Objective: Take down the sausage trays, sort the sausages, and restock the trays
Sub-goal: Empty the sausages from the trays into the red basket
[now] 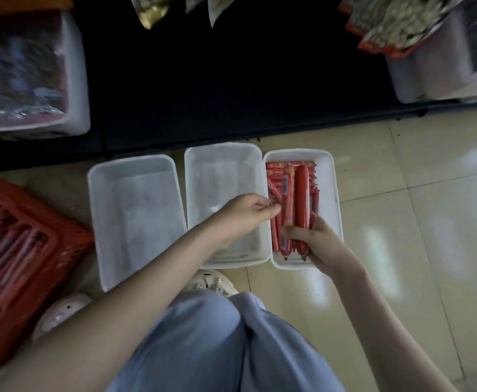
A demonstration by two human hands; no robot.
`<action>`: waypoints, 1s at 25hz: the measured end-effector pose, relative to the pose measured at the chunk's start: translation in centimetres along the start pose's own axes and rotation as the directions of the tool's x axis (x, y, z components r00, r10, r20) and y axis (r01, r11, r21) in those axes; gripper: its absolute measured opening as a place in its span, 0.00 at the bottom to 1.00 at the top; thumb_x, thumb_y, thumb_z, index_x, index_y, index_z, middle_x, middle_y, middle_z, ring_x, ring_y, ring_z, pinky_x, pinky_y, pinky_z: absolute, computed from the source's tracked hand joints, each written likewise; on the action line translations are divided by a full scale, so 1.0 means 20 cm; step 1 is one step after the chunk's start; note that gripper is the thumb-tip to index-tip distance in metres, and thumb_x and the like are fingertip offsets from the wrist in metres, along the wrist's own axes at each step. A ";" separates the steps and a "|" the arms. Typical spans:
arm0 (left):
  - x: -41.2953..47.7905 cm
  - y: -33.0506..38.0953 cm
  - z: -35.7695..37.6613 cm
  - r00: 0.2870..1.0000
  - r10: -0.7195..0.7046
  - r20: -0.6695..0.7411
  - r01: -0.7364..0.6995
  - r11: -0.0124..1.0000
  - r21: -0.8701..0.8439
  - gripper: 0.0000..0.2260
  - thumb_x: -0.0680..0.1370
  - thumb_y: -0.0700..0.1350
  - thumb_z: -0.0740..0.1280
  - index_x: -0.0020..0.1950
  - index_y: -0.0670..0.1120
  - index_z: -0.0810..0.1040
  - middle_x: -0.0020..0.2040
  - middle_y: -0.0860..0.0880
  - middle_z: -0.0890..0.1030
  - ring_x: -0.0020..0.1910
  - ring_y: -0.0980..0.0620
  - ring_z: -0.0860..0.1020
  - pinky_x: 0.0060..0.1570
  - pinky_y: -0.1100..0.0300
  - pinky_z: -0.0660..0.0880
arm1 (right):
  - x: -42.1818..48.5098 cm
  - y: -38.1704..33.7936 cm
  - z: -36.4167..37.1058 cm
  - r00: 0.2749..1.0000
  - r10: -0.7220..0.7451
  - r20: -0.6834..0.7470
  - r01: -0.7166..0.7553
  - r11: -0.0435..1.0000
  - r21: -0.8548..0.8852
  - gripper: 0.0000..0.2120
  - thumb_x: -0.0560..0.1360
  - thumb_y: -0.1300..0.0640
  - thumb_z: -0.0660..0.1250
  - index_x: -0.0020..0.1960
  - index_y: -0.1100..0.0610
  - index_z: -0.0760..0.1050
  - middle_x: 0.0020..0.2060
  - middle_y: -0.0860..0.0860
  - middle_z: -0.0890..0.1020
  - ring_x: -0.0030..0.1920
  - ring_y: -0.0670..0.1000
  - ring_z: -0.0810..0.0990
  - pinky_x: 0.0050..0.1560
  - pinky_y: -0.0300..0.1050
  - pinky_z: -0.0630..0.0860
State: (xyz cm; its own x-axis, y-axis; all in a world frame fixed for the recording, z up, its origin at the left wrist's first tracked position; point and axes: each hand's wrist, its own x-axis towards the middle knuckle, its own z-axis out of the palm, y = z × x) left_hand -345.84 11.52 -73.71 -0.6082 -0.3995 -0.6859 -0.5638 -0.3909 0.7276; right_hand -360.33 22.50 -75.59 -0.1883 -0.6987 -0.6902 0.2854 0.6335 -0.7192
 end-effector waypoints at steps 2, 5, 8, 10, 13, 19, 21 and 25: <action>-0.17 0.13 0.01 1.000 0.021 0.015 -0.018 0.975 -0.220 0.15 0.78 0.53 0.64 0.60 0.46 0.77 0.56 0.48 0.82 0.57 0.51 0.79 0.61 0.55 0.74 | -0.14 -0.24 0.17 0.986 -0.092 0.143 0.101 0.993 -0.059 0.15 0.70 0.70 0.68 0.56 0.63 0.74 0.39 0.53 0.83 0.43 0.53 0.82 0.42 0.42 0.78; -0.45 0.25 -0.04 0.987 0.137 -0.083 -0.160 0.831 -0.532 0.12 0.79 0.50 0.64 0.59 0.46 0.77 0.49 0.49 0.83 0.48 0.53 0.82 0.48 0.60 0.79 | -0.35 -0.51 0.39 0.955 -0.169 0.244 0.202 0.972 -0.116 0.11 0.74 0.68 0.65 0.56 0.61 0.74 0.39 0.52 0.84 0.43 0.50 0.84 0.42 0.41 0.78; -0.75 0.25 -0.15 0.966 0.191 -0.176 -0.259 0.673 -0.693 0.07 0.80 0.45 0.64 0.56 0.46 0.78 0.47 0.48 0.84 0.46 0.51 0.83 0.46 0.57 0.80 | -0.56 -0.66 0.60 0.933 -0.189 0.305 0.237 0.963 -0.128 0.11 0.77 0.67 0.62 0.57 0.57 0.75 0.43 0.52 0.85 0.45 0.49 0.84 0.43 0.39 0.79; -0.94 0.22 -0.23 0.956 0.200 -0.217 -0.295 0.617 -0.730 0.09 0.79 0.44 0.64 0.58 0.44 0.78 0.48 0.45 0.84 0.45 0.49 0.83 0.43 0.55 0.81 | -0.68 -0.69 0.73 0.917 -0.192 0.351 0.251 0.959 -0.133 0.10 0.77 0.67 0.63 0.55 0.58 0.76 0.42 0.53 0.85 0.42 0.49 0.84 0.41 0.40 0.79; -1.24 0.14 -0.32 0.942 0.194 -0.274 -0.336 0.575 -0.746 0.15 0.79 0.44 0.65 0.64 0.41 0.75 0.52 0.42 0.82 0.44 0.47 0.83 0.38 0.55 0.81 | -0.81 -0.67 0.95 0.888 -0.217 0.404 0.279 0.955 -0.099 0.13 0.76 0.65 0.65 0.60 0.62 0.75 0.50 0.59 0.83 0.48 0.54 0.82 0.54 0.49 0.78; -1.73 -0.05 -0.40 0.892 0.146 -0.427 -0.433 0.544 -0.719 0.11 0.79 0.43 0.64 0.59 0.41 0.77 0.45 0.43 0.81 0.40 0.47 0.81 0.38 0.56 0.80 | -1.05 -0.60 1.35 0.800 -0.234 0.553 0.305 0.952 -0.038 0.16 0.74 0.65 0.66 0.62 0.67 0.74 0.50 0.64 0.81 0.45 0.58 0.82 0.48 0.49 0.80; -1.86 -0.12 -0.42 0.879 0.137 -0.457 -0.454 0.533 -0.714 0.08 0.80 0.43 0.63 0.55 0.42 0.78 0.46 0.43 0.81 0.43 0.46 0.80 0.44 0.53 0.78 | -1.12 -0.56 1.47 0.777 -0.228 0.587 0.299 0.954 -0.025 0.15 0.75 0.67 0.64 0.61 0.68 0.73 0.49 0.64 0.81 0.43 0.57 0.83 0.45 0.48 0.81; -2.12 -0.27 -0.42 0.842 0.114 -0.527 -0.510 0.485 -0.711 0.08 0.80 0.41 0.62 0.56 0.41 0.78 0.48 0.41 0.82 0.43 0.45 0.82 0.44 0.52 0.80 | -1.24 -0.46 1.69 0.742 -0.195 0.641 0.302 0.951 -0.060 0.13 0.75 0.69 0.63 0.59 0.66 0.75 0.50 0.64 0.81 0.46 0.59 0.82 0.48 0.51 0.80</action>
State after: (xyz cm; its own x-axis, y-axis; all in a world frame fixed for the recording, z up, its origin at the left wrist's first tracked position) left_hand -312.41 23.64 -48.72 -0.2817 -0.8180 -0.5015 0.4342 -0.5748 0.6936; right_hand -326.58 22.82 -49.07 0.4068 -0.8555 -0.3204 0.1583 0.4115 -0.8976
